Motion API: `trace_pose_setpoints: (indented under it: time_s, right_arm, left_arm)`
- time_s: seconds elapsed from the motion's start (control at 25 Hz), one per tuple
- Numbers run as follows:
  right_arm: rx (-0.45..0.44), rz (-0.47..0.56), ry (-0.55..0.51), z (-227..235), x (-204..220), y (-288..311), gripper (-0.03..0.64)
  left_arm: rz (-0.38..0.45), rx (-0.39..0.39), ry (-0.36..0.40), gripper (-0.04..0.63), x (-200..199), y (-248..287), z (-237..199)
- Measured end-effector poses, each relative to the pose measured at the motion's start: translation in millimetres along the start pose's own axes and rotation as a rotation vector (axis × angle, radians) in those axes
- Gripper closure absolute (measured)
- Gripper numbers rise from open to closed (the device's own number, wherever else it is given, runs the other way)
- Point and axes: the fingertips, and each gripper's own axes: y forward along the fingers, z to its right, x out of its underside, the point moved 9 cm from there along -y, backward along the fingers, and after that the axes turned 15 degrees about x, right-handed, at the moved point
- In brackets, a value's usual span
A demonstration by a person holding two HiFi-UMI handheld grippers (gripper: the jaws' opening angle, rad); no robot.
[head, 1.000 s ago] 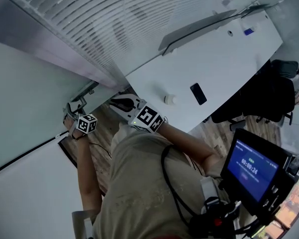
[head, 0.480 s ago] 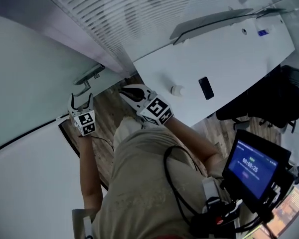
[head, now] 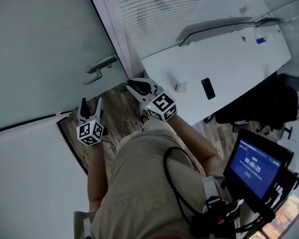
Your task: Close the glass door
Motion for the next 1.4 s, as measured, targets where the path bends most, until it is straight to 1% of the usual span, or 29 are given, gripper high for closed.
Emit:
trace_pose_setpoints:
  time_s: [0.08, 0.32, 0.48, 0.6, 0.72, 0.88, 1.0, 1.12, 1.16, 1.28, 1.4]
  right_arm:
    - [0.019, 0.011, 0.000, -14.2, -1.6, -5.3, 0.572]
    - [0.071, 0.053, -0.015, -59.9, -4.3, -23.0, 0.572]
    - [0.076, 0.067, -0.022, -90.8, 0.5, -33.3, 0.572]
    - [0.077, 0.076, -0.033, -115.6, 4.2, -46.2, 0.572]
    - [0.095, 0.082, -0.045, -138.7, 9.2, -68.0, 0.572]
    - [0.095, 0.090, -0.060, -166.2, 17.7, -99.6, 0.572]
    - [0.096, 0.098, -0.071, -179.9, 23.9, -122.3, 0.572]
    - [0.097, 0.130, -0.069, -187.8, 33.4, -148.8, 0.572]
    - [0.100, 0.140, -0.067, -188.9, 37.7, -158.3, 0.572]
    - [0.105, 0.163, -0.065, -190.5, 50.4, -187.2, 0.572]
    - [0.095, 0.171, -0.079, -189.3, 61.0, -214.1, 0.572]
  left_arm:
    - [0.013, 0.008, -0.021, 0.212, 2.5, -22.9, 0.5]
    - [0.036, 0.020, -0.044, 0.213, 11.0, -86.2, -2.8]
    - [0.038, 0.024, -0.052, 0.215, 20.1, -119.0, -6.3]
    - [0.055, 0.025, -0.058, 0.215, 23.9, -147.2, -4.2]
    - [0.071, 0.043, -0.063, 0.215, 34.1, -171.7, 3.0]
    - [0.072, 0.047, -0.063, 0.215, 54.0, -204.0, 16.1]
    - [0.070, 0.048, -0.070, 0.215, 68.3, -222.6, 27.5]
    - [0.059, 0.055, -0.062, 0.215, 85.8, -236.8, 44.4]
    - [0.054, 0.058, -0.064, 0.221, 92.7, -240.5, 50.4]
    - [0.045, 0.052, -0.072, 0.289, 111.9, -251.5, 68.2]
    - [0.042, 0.035, -0.064, 0.323, 122.7, -263.7, 88.9]
